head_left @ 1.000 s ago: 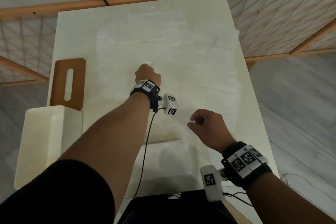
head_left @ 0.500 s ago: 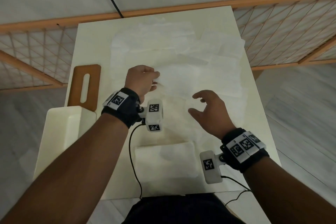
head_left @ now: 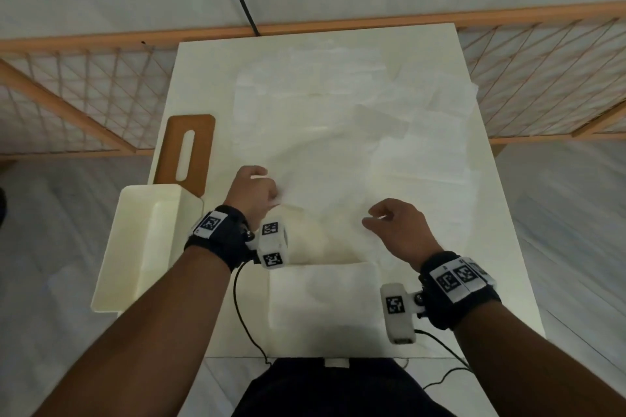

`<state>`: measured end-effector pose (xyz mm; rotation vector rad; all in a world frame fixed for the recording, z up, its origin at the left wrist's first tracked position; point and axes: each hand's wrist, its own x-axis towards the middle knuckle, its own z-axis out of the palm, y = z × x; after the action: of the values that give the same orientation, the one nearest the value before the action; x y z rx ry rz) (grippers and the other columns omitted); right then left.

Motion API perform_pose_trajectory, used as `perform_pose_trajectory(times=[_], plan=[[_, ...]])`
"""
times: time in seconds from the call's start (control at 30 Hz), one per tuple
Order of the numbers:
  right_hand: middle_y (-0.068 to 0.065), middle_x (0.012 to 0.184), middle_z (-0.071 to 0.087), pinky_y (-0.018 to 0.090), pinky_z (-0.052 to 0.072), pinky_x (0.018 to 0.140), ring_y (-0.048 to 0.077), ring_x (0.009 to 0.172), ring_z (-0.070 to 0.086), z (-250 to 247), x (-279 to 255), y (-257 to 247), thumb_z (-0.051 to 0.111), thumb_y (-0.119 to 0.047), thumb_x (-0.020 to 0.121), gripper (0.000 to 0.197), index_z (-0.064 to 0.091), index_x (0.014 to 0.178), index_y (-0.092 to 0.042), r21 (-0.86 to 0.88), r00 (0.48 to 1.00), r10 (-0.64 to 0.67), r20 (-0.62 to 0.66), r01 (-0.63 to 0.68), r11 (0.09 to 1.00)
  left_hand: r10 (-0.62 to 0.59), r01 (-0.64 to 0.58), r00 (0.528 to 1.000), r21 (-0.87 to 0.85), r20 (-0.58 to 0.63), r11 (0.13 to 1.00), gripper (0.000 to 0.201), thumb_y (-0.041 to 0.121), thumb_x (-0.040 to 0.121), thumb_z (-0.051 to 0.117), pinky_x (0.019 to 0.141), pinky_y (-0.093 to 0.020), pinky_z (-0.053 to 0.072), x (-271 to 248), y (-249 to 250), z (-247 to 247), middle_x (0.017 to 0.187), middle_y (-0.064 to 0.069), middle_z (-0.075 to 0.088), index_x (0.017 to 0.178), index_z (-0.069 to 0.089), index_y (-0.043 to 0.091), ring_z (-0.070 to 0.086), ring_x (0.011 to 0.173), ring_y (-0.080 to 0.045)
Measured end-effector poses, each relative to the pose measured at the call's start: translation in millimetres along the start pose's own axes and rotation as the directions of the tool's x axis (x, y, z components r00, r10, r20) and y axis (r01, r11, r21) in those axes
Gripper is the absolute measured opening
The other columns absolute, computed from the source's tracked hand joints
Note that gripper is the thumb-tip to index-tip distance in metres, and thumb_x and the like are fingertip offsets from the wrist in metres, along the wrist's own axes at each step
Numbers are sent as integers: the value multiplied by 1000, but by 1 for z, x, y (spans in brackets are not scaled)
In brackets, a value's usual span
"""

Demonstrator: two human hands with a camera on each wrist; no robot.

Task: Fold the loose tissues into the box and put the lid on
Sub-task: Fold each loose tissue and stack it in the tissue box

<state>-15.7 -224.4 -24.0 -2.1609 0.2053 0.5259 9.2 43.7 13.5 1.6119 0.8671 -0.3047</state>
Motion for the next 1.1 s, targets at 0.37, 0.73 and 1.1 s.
perform_pose_trajectory(times=[0.37, 0.73, 1.1], plan=[[4, 133, 64, 49, 49, 104, 23, 124, 59, 17, -1, -31, 58, -75, 72, 88, 58, 135, -13, 697, 881, 91, 464, -427, 577, 264, 20, 863, -552, 430, 833, 59, -4, 74, 43, 78, -36, 60, -90, 44, -31, 134, -15, 62, 127, 65, 8, 62, 116, -33], [17, 116, 70, 48, 55, 91, 30, 103, 68, 35, -14, -104, 70, -12, 84, 50, 56, 129, 4, 835, 879, -240, 412, -258, 487, 313, -251, 946, -424, 83, 870, 25, 1, 98, 51, 75, -25, 58, -104, 5, -59, 110, 3, 72, 110, 67, 14, 68, 102, -15], [22, 106, 73, 61, 53, 94, 43, 99, 70, -21, -22, -99, 65, 12, 85, 23, 74, 102, -1, 641, 928, -293, 231, 81, 763, 37, 22, 981, -294, 191, 955, 33, 8, 93, 63, 107, -59, 43, -73, -10, -64, 122, -24, 67, 121, 63, -8, 60, 118, -43]])
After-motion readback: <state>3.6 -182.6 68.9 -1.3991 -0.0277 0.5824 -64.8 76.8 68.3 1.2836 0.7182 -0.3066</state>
